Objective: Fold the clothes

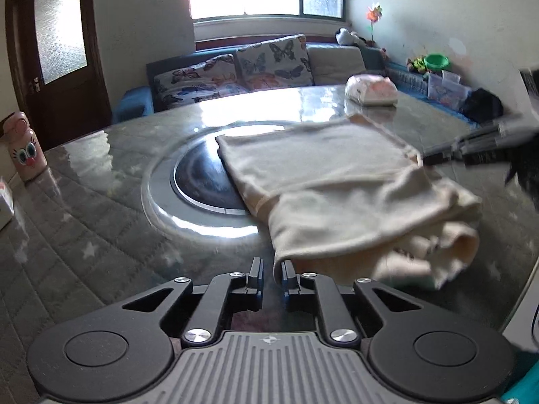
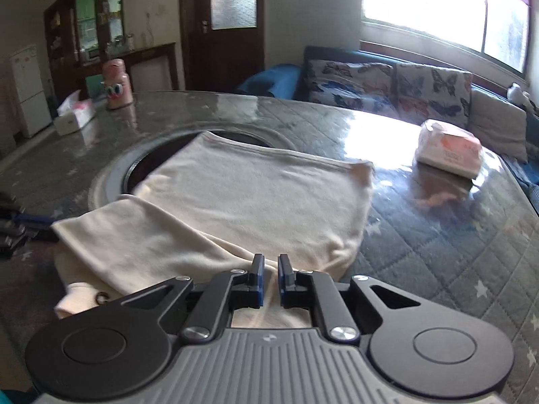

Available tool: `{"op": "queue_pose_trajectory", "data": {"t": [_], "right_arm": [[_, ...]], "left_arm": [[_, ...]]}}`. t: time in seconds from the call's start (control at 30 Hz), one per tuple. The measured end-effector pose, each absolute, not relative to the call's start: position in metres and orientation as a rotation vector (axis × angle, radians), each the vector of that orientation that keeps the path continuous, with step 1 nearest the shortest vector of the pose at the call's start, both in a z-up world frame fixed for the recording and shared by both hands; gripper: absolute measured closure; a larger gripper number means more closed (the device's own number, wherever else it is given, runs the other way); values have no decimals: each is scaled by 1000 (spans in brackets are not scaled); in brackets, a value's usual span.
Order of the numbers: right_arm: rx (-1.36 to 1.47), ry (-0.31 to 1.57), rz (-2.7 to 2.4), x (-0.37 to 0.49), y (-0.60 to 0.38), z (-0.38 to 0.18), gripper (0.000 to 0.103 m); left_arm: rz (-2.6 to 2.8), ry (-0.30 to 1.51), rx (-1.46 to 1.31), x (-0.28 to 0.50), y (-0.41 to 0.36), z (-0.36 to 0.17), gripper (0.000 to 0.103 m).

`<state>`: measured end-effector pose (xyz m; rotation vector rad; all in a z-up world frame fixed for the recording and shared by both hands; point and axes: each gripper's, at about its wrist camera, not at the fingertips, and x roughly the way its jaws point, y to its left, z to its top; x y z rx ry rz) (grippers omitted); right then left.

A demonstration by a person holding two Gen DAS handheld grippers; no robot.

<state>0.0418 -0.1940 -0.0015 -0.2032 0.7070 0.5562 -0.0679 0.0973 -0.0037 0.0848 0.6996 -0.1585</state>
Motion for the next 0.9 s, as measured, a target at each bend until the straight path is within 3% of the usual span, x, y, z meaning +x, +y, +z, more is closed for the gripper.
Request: {"op": "queue_pose_trajectory", "data": {"t": [0.2,0.33,0.67,0.9], "right_arm": [[-211,708,586,42,-185,-4,93],[-231,699,605,39,-184,-4,92],[-247,713,647,47,-168,-19,91],[-264,726,632,50,-181,-23,91]], "left_arm": [[-203,625,94,-56,94,23,90],[-204,616,90,-57,101,31,84],[-287,669,12,11,62,-1,85],[-195,727,37,22,76,-27,82]]}}
